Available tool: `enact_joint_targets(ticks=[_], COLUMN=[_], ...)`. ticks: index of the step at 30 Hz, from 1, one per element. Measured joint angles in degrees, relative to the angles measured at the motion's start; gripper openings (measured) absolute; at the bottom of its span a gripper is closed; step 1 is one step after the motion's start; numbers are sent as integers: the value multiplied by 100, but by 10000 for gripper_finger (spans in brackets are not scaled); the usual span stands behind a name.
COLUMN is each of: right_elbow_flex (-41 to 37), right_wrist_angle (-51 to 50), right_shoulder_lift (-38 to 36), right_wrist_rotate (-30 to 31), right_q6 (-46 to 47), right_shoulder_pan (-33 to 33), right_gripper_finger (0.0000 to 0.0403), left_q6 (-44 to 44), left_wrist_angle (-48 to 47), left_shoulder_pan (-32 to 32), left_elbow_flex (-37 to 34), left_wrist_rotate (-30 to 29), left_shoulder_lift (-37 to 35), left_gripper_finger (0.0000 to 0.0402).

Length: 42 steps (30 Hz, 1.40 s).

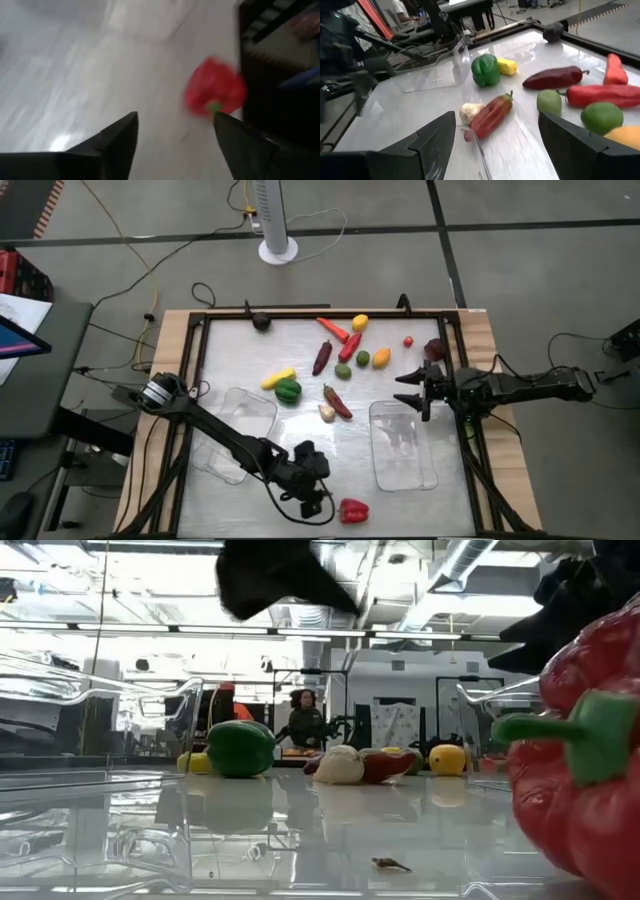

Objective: Sort produce into baskets
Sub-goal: Put the red bell pepper into the left transparent bin

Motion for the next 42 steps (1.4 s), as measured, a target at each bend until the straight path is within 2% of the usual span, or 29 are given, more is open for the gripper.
enact_joint_targets(ticks=[5,8,11,21,25,30,37,42], right_elbow_flex=[0,0,2,2,2,2,2,2], right_wrist_angle=[-137,-133,-125,-248,-232,-241,-324,-322], right_shoulder_lift=[-11,-22,-28,-57,-56,-57,-55,-55], right_wrist_rotate=[-1,-1,-3,131,137,139,154,154], right_q6=[34,34,28,41,50,50,49,48], right_shoulder_pan=[44,46,44,28,28,28,28,28], right_gripper_finger=[310,310,310,310,310,310,310,310], left_q6=[277,400,617,1297,1400,1402,1371,1393], left_wrist_angle=[889,878,875,-870,-1281,-1407,-1674,-1607], left_shoulder_pan=[-37,-79,-107,-180,-235,-227,-223,-223], left_elbow_flex=[10,170,551,2754,3289,3444,3444,3401], left_wrist_rotate=[-53,-200,-157,119,30,-24,-311,-126], left_shoulder_lift=[155,319,654,1989,2373,2697,2702,2702], left_gripper_finger=[338,375,395,400,400,400,400,391])
